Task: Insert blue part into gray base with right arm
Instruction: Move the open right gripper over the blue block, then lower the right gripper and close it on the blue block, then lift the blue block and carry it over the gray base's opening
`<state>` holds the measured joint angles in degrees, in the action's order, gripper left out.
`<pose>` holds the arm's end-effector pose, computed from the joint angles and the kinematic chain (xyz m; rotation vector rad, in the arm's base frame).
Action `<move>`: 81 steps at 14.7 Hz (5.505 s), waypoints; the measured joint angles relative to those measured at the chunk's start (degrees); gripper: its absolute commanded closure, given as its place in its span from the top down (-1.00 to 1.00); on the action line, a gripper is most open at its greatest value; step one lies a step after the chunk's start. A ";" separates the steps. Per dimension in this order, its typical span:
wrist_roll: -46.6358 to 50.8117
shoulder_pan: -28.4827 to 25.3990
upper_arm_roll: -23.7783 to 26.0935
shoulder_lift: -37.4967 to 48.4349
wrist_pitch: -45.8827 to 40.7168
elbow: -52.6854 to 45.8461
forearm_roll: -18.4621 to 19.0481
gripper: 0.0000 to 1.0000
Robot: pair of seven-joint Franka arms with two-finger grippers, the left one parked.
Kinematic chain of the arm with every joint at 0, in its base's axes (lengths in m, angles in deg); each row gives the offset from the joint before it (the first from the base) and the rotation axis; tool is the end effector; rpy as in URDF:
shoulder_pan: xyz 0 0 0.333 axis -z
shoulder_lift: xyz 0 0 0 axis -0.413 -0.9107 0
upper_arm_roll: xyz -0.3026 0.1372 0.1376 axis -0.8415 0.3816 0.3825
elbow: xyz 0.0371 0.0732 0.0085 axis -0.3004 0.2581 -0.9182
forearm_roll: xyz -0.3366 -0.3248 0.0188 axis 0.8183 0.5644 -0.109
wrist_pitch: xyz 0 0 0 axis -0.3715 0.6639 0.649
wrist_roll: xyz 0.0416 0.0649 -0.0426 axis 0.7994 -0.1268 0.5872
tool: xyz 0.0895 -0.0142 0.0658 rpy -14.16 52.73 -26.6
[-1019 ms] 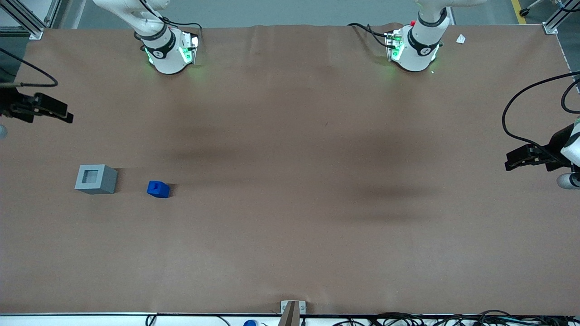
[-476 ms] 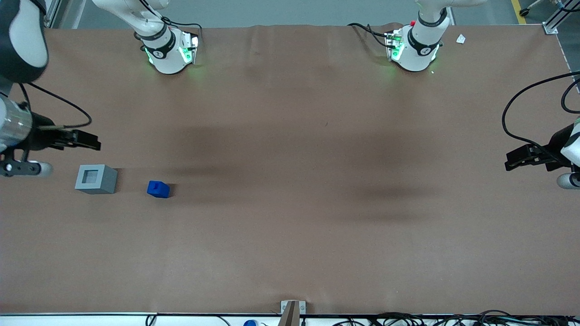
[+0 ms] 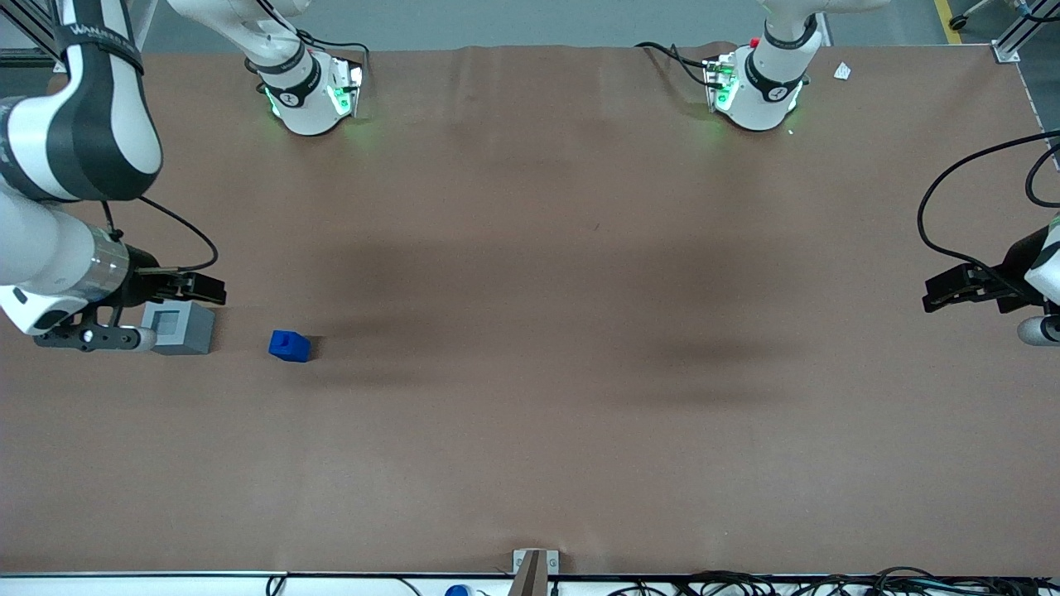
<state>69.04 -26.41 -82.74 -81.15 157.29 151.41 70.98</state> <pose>0.7024 0.0361 0.4925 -3.1262 0.0671 0.2065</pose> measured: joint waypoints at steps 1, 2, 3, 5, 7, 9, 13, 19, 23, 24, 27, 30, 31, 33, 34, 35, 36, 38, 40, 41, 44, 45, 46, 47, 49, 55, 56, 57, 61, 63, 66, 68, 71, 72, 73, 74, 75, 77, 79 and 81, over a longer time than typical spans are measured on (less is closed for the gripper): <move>0.00 0.00 0.00 -0.01 1.10 1.16 0.00 1.00; 0.00 0.00 0.00 -0.01 2.25 2.22 0.01 1.00; 0.00 0.00 0.00 -0.01 3.61 3.22 0.01 1.00; 0.12 0.00 0.00 -0.01 6.74 5.22 0.01 1.00; 0.61 0.00 0.00 -0.03 10.05 7.37 0.01 1.00; 0.91 0.00 0.00 -0.06 13.72 9.93 0.01 1.00; 0.97 0.00 0.02 -0.53 16.90 13.07 0.01 1.00; 1.02 0.00 0.01 -4.69 25.83 16.77 0.01 1.00; 3.08 -0.18 0.05 -7.80 32.67 19.63 0.00 1.00; 4.12 -0.61 0.08 -8.49 33.69 19.83 0.00 1.00; 5.63 -2.05 0.14 -9.77 36.31 20.31 0.00 1.00; 5.60 -2.03 -0.12 -10.46 39.33 21.48 0.06 1.00; 5.47 -2.00 -0.22 -10.74 40.42 21.89 0.35 1.00; 5.03 -1.67 -0.56 -11.15 41.61 22.54 1.13 1.00; 4.48 -1.36 -0.73 -11.26 42.18 22.77 1.14 1.00; 4.15 -1.06 -0.81 -11.41 43.01 22.99 1.14 1.00; 4.00 -0.85 -0.81 -11.63 43.83 23.23 1.15 0.99; 3.91 -0.76 -0.81 -12.08 44.93 23.73 1.15 0.94; 3.91 -0.76 -0.78 -12.31 45.07 23.86 1.16 0.85; 3.91 -0.76 -0.78 -12.31 45.07 23.87 1.16 0.77; 3.97 -0.76 -0.75 -12.31 45.11 23.88 1.15 0.45; 4.06 -0.76 -0.72 -12.31 45.10 23.89 1.15 0.33; 4.23 -0.76 -0.69 -12.31 45.09 23.92 1.15 0.20; 4.34 -0.76 -0.68 -12.31 45.08 23.94 1.15 0.07; 4.35 -0.76 -0.66 -12.31 45.03 23.98 1.15 -0.19; 4.42 -0.76 -0.66 -11.92 42.05 23.51 1.14 -0.61; 4.42 -0.76 -0.67 -11.40 41.05 23.28 1.14 -0.64; 4.42 -0.74 -0.70 -10.55 39.94 22.97 1.14 -0.65; 1.47 1.90 -0.98 -5.42 34.30 22.21 1.16 -0.66; -2.38 5.09 -1.09 -2.90 31.73 22.19 1.17 -0.67; -8.55 10.17 -1.28 0.20 28.30 22.17 1.17 -0.67; -12.83 13.65 -1.33 1.76 27.18 22.18 1.18 -0.67; -17.61 17.79 -1.36 2.60 26.95 22.20 1.18 -0.67; -18.16 18.46 -1.36 2.60 26.95 22.21 1.18 -0.67; -18.29 18.70 -1.35 2.60 26.96 22.25 1.18 -0.67; -18.29 18.70 -1.29 2.60 27.01 22.25 1.18 -0.67; -18.29 18.70 -1.16 2.60 27.14 22.26 1.18 -0.67; -18.30 18.71 -1.09 2.60 27.79 22.31 1.18 -0.69; -19.40 18.96 -1.11 2.60 29.09 22.48 1.18 -0.70; -20.83 19.83 -1.15 2.58 29.97 22.75 1.18 -0.70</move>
<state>48.21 -6.58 -83.89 -78.57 187.26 174.16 72.16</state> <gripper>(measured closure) 0.489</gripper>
